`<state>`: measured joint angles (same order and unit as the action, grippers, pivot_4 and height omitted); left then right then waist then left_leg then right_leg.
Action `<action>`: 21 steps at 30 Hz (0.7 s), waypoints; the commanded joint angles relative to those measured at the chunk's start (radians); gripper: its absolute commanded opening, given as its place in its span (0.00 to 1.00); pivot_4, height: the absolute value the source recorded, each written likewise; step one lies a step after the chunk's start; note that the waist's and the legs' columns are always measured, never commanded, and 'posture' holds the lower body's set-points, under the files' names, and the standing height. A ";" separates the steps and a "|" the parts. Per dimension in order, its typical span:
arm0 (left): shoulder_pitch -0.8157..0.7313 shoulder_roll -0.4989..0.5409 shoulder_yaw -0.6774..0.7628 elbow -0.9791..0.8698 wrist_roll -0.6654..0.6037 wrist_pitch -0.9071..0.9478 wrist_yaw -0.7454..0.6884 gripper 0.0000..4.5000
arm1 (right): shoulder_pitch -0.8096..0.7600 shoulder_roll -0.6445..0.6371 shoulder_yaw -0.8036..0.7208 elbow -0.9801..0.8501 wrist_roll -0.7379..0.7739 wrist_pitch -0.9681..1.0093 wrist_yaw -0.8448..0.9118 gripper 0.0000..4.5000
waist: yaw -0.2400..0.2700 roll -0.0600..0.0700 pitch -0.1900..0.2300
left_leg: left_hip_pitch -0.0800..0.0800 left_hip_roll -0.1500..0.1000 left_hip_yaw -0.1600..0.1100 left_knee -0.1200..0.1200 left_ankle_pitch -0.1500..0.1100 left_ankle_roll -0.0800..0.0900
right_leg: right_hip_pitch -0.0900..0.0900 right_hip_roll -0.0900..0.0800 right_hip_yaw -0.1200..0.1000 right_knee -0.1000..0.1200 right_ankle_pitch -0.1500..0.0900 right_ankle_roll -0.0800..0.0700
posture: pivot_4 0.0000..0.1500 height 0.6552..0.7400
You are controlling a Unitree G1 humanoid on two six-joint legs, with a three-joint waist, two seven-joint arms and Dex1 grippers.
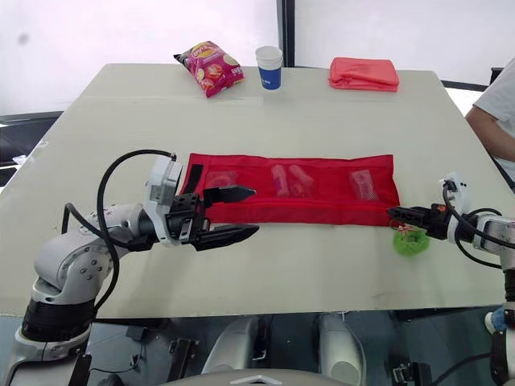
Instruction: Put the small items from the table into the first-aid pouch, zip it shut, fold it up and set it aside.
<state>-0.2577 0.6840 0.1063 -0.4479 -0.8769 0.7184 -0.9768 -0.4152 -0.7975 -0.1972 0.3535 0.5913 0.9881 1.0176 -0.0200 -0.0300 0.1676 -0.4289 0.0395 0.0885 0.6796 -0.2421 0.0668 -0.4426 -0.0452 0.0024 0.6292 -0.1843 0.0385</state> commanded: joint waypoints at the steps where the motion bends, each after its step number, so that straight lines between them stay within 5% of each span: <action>1: 0.027 0.020 0.035 -0.068 -0.029 0.003 0.019 1.00 | 0.030 0.050 0.013 0.012 0.050 0.074 0.039 0.99 | 0.000 -0.002 -0.001 | 0.000 0.000 0.000 0.000 0.000 0.000 | 0.000 0.000 0.000 0.000 0.000 0.000 | 1.00 1.00; 9: 0.047 0.017 0.056 -0.077 -0.033 -0.016 0.051 1.00 | 0.086 0.133 -0.106 -0.088 0.141 0.141 -0.028 0.99 | 0.001 -0.002 -0.001 | 0.000 0.000 0.000 -0.001 0.000 0.000 | 0.000 0.000 0.000 0.000 0.001 -0.002 | 1.00 1.00; 16: 0.014 0.008 0.036 -0.084 -0.054 -0.013 0.075 1.00 | 0.151 0.175 -0.227 -0.234 0.218 0.137 -0.110 0.52 | 0.007 0.000 0.000 | -0.001 -0.001 0.000 -0.001 0.000 0.000 | 0.000 -0.001 0.000 0.000 0.002 -0.002 | 1.00 1.00; 21: -0.001 -0.012 0.017 -0.096 -0.070 -0.005 0.081 1.00 | 0.186 0.159 -0.292 -0.321 0.257 0.145 -0.166 0.01 | 0.009 0.000 0.000 | -0.002 -0.001 0.000 -0.001 0.000 0.000 | 0.000 -0.001 0.000 0.000 0.001 -0.002 | 1.00 1.00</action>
<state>-0.2526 0.6732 0.1255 -0.5098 -0.9379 0.7273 -0.8903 -0.2306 -0.6166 -0.4408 0.0773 0.8152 1.1325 0.8614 -0.0107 -0.0297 0.1674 -0.4302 0.0383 0.0887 0.6790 -0.2421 0.0667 -0.4428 -0.0466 0.0023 0.6289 -0.1830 0.0367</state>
